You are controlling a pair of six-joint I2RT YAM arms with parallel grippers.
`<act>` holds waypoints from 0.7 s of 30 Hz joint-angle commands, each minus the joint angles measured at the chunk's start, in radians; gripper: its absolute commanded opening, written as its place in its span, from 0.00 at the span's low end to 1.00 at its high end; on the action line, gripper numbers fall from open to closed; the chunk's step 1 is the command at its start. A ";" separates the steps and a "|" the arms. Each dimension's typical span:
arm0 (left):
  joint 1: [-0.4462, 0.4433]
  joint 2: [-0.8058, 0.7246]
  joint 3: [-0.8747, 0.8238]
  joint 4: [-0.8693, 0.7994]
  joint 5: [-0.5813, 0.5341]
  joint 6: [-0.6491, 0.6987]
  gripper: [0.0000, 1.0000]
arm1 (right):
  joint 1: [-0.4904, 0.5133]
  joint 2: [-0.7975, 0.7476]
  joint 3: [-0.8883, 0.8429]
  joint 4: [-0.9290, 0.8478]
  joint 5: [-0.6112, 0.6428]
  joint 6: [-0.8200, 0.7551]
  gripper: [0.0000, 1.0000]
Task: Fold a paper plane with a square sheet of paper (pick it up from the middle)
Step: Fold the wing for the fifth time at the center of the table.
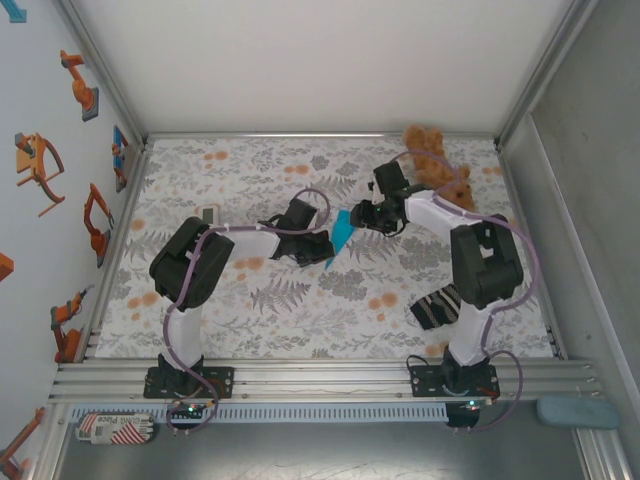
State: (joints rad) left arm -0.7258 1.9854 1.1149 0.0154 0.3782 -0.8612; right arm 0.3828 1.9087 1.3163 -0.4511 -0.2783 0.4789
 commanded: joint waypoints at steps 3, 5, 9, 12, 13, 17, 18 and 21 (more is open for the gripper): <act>-0.009 0.009 -0.038 -0.121 -0.001 -0.006 0.04 | 0.012 0.086 0.120 -0.134 0.004 -0.101 0.53; -0.009 0.008 -0.036 -0.123 -0.001 -0.004 0.04 | 0.017 0.120 0.150 -0.152 0.003 -0.110 0.53; -0.009 0.013 -0.032 -0.124 0.005 -0.002 0.04 | 0.024 0.162 0.181 -0.167 0.005 -0.112 0.53; -0.009 0.014 -0.030 -0.123 0.009 -0.002 0.04 | 0.030 0.194 0.201 -0.179 0.010 -0.114 0.53; -0.010 0.012 -0.028 -0.124 0.010 -0.002 0.04 | 0.031 0.208 0.205 -0.186 0.016 -0.115 0.53; -0.010 0.003 -0.021 -0.125 0.017 0.003 0.04 | 0.036 0.242 0.216 -0.195 0.039 -0.111 0.53; -0.010 0.000 -0.015 -0.126 0.021 0.008 0.05 | 0.038 0.251 0.218 -0.198 0.046 -0.107 0.53; -0.009 -0.017 0.012 -0.132 0.031 0.031 0.06 | 0.040 0.272 0.220 -0.206 0.061 -0.101 0.53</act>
State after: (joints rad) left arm -0.7261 1.9827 1.1172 -0.0040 0.4019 -0.8593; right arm 0.4110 2.1181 1.5349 -0.6327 -0.2623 0.3836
